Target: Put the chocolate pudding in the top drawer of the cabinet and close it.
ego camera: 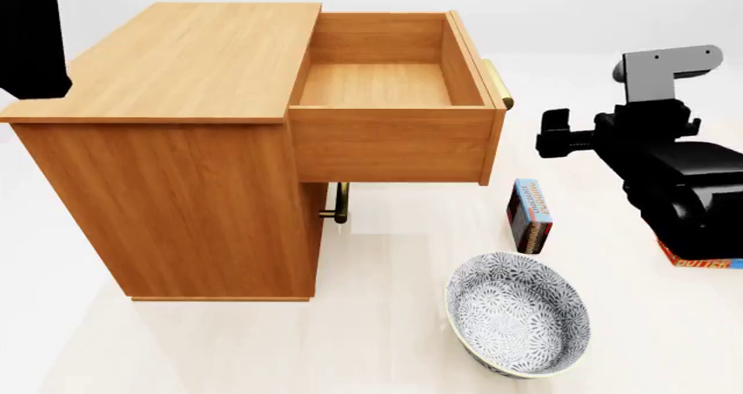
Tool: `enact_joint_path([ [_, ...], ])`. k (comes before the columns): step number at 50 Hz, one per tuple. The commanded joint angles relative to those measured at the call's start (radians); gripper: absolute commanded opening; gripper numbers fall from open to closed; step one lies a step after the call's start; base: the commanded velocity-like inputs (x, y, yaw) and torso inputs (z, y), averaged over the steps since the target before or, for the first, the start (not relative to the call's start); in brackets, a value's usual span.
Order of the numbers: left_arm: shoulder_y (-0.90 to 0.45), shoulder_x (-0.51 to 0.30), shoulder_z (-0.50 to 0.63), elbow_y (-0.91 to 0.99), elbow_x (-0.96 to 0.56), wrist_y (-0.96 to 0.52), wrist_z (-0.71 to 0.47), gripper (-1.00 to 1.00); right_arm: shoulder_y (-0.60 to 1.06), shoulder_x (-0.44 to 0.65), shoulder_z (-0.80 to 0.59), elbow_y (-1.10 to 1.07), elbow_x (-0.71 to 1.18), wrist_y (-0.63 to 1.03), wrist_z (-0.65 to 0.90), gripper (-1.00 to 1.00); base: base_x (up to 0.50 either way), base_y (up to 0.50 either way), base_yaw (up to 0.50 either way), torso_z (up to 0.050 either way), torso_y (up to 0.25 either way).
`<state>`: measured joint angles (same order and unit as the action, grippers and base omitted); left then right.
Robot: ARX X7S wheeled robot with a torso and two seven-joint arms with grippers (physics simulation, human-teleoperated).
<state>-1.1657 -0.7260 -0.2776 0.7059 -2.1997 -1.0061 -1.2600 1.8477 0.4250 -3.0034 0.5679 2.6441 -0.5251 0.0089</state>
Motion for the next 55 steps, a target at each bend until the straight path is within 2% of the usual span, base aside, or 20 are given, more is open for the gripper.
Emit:
enact_joint_path([
  [1, 0.023, 0.0, -0.011, 0.007, 0.005, 0.01, 0.003, 1.0, -0.103, -0.036, 0.049, 0.148, 0.017, 0.109, -0.034, 1.0, 0.0, 0.0, 0.0, 0.0, 0.0],
  [10, 0.039, 0.006, -0.019, 0.007, 0.015, 0.012, 0.017, 1.0, -0.131, -0.049, 0.068, 0.18, 0.009, 0.155, -0.051, 1.0, 0.0, 0.0, 0.0, 0.0, 0.0],
  [31, 0.039, 0.003, -0.006, -0.009, 0.044, 0.005, 0.043, 1.0, -0.267, -0.131, 0.132, 0.453, 0.042, 0.355, -0.132, 1.0, 0.0, 0.0, 0.0, 0.0, 0.0],
  [42, 0.048, 0.005, -0.001, -0.012, 0.055, 0.006, 0.052, 1.0, -0.41, -0.187, 0.141, 0.731, 0.059, 0.552, -0.185, 1.0, 0.0, 0.0, 0.0, 0.0, 0.0],
  [55, 0.053, -0.002, 0.0, -0.009, 0.051, 0.017, 0.053, 1.0, -0.426, -0.195, 0.099, 0.739, 0.093, 0.599, -0.18, 1.0, 0.0, 0.0, 0.0, 0.0, 0.0],
])
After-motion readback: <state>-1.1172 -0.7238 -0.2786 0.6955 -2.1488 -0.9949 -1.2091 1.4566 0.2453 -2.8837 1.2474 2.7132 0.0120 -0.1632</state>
